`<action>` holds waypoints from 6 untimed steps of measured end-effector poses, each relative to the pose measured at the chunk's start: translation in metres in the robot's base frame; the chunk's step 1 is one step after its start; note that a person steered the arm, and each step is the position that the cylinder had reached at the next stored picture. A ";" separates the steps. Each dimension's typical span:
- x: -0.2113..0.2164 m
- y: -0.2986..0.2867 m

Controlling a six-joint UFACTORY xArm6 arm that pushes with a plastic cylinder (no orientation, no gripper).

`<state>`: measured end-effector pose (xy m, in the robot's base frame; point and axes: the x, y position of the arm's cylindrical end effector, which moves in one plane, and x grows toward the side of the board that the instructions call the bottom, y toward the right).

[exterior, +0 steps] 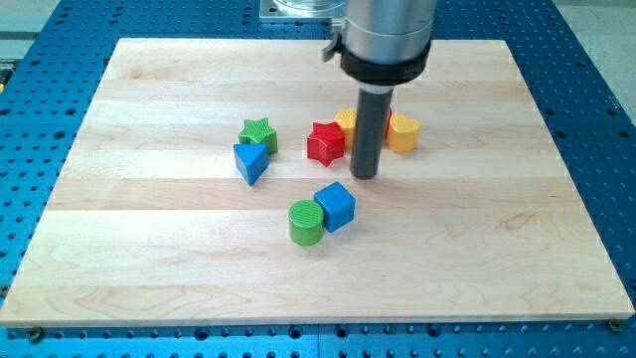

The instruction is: Move the green star upwards

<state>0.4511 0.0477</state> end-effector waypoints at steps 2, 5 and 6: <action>-0.001 -0.065; -0.027 -0.099; -0.046 -0.099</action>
